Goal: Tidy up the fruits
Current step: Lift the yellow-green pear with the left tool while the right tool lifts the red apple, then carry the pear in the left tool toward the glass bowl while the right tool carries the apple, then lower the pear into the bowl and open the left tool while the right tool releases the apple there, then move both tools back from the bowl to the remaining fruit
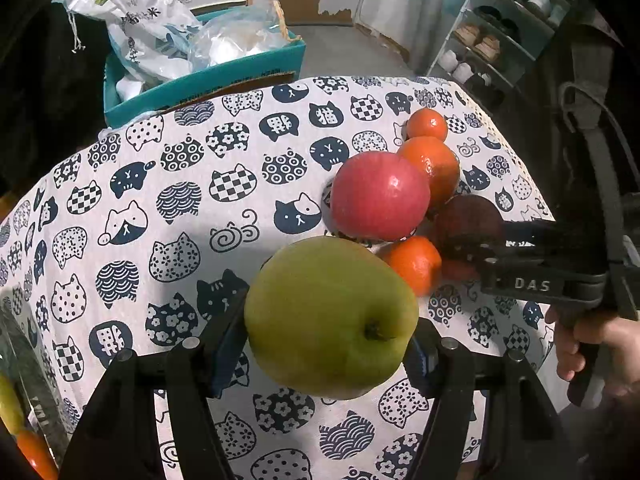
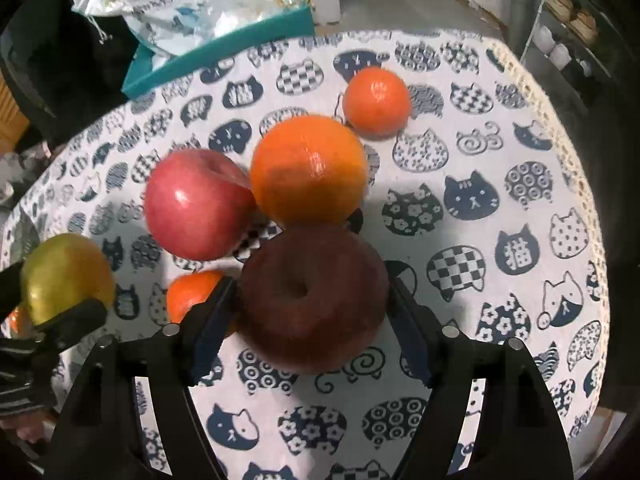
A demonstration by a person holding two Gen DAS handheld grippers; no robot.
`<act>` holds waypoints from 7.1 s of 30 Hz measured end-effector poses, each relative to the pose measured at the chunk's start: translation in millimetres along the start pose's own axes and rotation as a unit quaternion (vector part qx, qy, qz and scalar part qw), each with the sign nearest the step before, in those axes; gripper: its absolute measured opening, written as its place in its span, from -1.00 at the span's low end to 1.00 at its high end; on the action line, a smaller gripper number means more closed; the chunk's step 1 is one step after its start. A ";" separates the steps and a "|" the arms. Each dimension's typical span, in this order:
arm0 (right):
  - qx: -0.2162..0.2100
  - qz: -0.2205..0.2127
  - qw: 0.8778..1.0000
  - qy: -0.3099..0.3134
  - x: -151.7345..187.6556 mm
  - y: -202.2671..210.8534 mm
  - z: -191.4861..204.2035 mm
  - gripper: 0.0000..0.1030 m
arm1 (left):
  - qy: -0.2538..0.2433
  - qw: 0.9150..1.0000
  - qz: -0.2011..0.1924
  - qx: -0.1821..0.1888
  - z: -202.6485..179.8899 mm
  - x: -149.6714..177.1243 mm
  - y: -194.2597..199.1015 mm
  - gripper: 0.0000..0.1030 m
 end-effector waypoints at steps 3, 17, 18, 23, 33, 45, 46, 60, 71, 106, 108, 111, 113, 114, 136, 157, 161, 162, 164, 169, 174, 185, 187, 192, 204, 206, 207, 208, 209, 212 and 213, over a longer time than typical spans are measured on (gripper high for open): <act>-0.006 0.000 1.000 -0.004 -1.4 -1.3 -1.4 0.46 | 0.002 1.000 0.003 0.001 1.2 0.3 -1.9 0.35; 0.014 0.013 1.000 0.016 9.8 -5.8 0.4 0.40 | 0.001 1.000 0.014 0.005 -0.9 3.6 -6.3 0.35; 0.021 0.007 1.000 0.020 9.7 -4.5 1.7 0.40 | -0.001 1.000 0.012 0.005 -2.0 3.3 -5.0 0.35; 0.049 -0.032 0.998 0.030 10.1 11.2 0.8 0.40 | -0.004 1.000 0.001 0.005 -4.4 2.3 4.0 0.35; 0.055 -0.106 0.992 0.039 1.4 68.8 11.5 0.40 | -0.001 0.999 -0.037 0.011 -10.0 -5.8 39.7 0.35; 0.035 -0.175 0.982 0.067 -15.3 129.4 40.6 0.40 | -0.007 0.996 -0.093 0.012 -18.6 -9.1 103.4 0.35; 0.034 -0.181 0.980 0.070 -15.7 134.1 43.2 0.40 | -0.007 0.995 -0.100 0.012 -19.1 -9.0 111.3 0.35; 0.000 -0.247 0.962 0.114 -13.5 199.7 90.4 0.40 | -0.009 0.988 -0.153 0.010 -16.2 1.4 173.1 0.35; -0.028 -0.271 0.951 0.147 -5.4 227.5 127.0 0.40 | 0.004 0.984 -0.179 0.009 2.5 12.8 207.7 0.35; -0.093 -0.242 0.934 0.245 -11.3 203.3 275.2 0.40 | 0.118 0.970 -0.208 -0.036 126.3 71.0 253.9 0.35; -0.099 -0.236 0.933 0.251 -11.9 198.8 288.0 0.40 | 0.126 0.969 -0.209 -0.041 136.2 75.2 255.2 0.35; -0.105 -0.230 0.932 0.258 -12.7 193.5 302.7 0.40 | 0.141 0.967 -0.209 -0.049 152.6 83.8 256.4 0.35; -0.110 -0.227 0.931 0.264 -12.9 189.8 313.8 0.40 | 0.150 0.965 -0.207 -0.054 163.8 88.3 256.0 0.35; -0.112 -0.225 0.931 0.267 -13.0 187.6 319.5 0.40 | 0.155 0.964 -0.206 -0.056 169.8 90.8 255.9 0.35; -0.139 -0.162 0.929 0.303 -2.3 132.1 399.6 0.40 | 0.228 0.954 -0.173 -0.090 249.9 129.2 228.2 0.35; -0.141 -0.078 0.938 0.307 1.2 39.4 409.8 0.40 | 0.243 0.960 -0.094 -0.099 272.3 136.4 157.2 0.35; -0.146 -0.060 0.941 0.298 1.5 24.5 408.6 0.40 | 0.244 0.962 -0.074 -0.094 271.3 138.6 145.3 0.35; -0.148 -0.054 0.942 0.296 2.0 19.9 407.9 0.40 | 0.244 0.963 -0.072 -0.093 270.6 139.1 143.0 0.35; -0.149 -0.046 0.943 0.293 2.9 13.1 406.7 0.40 | 0.236 0.964 -0.074 -0.094 267.2 138.1 142.8 0.34; -0.148 -0.031 0.944 0.295 6.7 -0.9 406.1 0.40 | 0.213 0.969 -0.073 -0.099 257.4 133.7 142.7 0.34; -0.134 -0.020 0.950 0.282 4.1 -13.4 397.7 0.41 | 0.210 0.970 -0.068 -0.102 256.7 134.2 140.4 0.33; -0.153 -0.015 0.945 0.289 7.6 -13.5 402.5 0.47 | 0.210 0.970 -0.065 -0.108 255.7 137.1 143.7 0.33; -0.158 -0.020 0.945 0.286 5.5 -8.5 401.1 0.46 | 0.211 0.969 -0.069 -0.108 255.3 136.2 147.3 0.33; -0.158 -0.039 0.946 0.281 0.1 7.4 399.3 0.47 | 0.214 0.968 -0.078 -0.108 253.7 133.7 153.5 0.33; -0.124 -0.115 0.944 0.282 -10.4 67.0 385.4 0.47 | 0.220 0.963 -0.121 -0.098 237.1 120.3 190.5 0.33; -0.127 -0.123 0.945 0.276 -12.5 76.9 380.4 0.47 | 0.217 0.963 -0.131 -0.094 231.0 116.0 198.1 0.33; -0.127 -0.128 0.945 0.273 -13.4 81.7 377.9 0.47 | 0.215 0.963 -0.135 -0.093 227.4 113.9 201.7 0.33; -0.125 -0.134 0.946 0.268 -15.0 88.7 374.3 0.47 | 0.211 0.963 -0.139 -0.090 223.2 111.6 205.3 0.33; -0.124 -0.138 0.946 0.267 -15.5 93.4 372.0 0.47 | 0.209 0.963 -0.142 -0.089 220.7 110.4 207.4 0.33; -0.117 -0.153 0.946 0.260 -18.3 110.5 362.7 0.47 | 0.199 0.965 -0.149 -0.082 209.5 104.9 213.8 0.33; -0.116 -0.158 0.946 0.257 -19.1 116.9 358.8 0.47 | 0.196 0.966 -0.152 -0.079 206.0 103.5 215.3 0.33</act>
Point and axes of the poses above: each gripper's, at about its wrist camera, not at the fingertips, and y roughly against the way its jaws point, z to its left, x to its underside, the point moved 3 cm from there along -y, roughly the way its jaws point, and after that the axes turned 1 degree about y, right-handed, at the moved point
